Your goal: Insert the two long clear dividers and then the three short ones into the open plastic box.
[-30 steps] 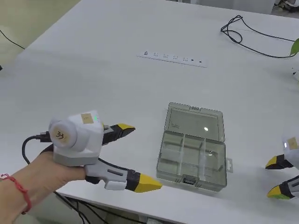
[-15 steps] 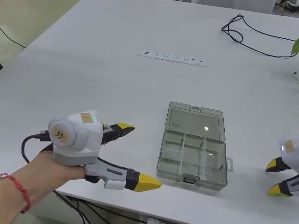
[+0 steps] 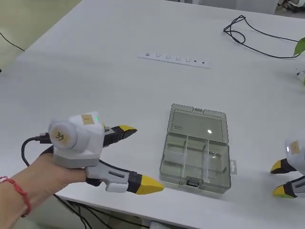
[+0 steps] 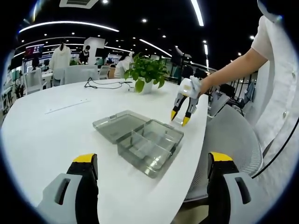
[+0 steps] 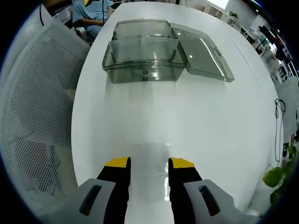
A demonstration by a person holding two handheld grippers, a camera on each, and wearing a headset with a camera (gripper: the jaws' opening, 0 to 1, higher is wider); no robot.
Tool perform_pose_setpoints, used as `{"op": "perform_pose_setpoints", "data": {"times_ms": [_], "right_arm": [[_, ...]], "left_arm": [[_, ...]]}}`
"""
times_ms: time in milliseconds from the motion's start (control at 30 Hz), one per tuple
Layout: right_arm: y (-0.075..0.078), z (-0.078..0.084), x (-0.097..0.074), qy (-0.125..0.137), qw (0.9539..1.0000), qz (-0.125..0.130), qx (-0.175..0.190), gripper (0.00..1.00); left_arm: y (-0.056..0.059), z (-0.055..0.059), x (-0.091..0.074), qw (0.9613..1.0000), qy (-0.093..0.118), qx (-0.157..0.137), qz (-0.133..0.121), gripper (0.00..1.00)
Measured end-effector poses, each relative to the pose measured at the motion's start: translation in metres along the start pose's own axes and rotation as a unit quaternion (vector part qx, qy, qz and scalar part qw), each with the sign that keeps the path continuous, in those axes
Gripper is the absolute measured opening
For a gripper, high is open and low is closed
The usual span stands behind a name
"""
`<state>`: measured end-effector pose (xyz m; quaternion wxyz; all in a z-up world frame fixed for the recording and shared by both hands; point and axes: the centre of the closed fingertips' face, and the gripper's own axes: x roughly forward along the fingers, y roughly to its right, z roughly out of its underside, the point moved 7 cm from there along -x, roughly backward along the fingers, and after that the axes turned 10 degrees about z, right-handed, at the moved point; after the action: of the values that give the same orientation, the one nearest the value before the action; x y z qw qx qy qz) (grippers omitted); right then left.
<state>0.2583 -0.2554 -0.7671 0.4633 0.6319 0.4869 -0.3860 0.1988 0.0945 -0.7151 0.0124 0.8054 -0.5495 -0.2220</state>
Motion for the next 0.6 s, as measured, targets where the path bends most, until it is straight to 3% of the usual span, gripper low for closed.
{"op": "perform_pose_setpoints", "data": {"times_ms": [367,600], "right_arm": [[0.001,-0.029,-0.023,0.043,0.9979,0.042,-0.024,0.33],[0.001,-0.048,-0.039,0.064,0.9949,0.066,-0.041,0.33]], "left_arm": [[0.002,-0.014,0.008,1.0000,0.005,-0.001,0.008,0.97],[0.003,-0.028,0.023,0.9994,0.014,-0.024,0.020,0.90]]}}
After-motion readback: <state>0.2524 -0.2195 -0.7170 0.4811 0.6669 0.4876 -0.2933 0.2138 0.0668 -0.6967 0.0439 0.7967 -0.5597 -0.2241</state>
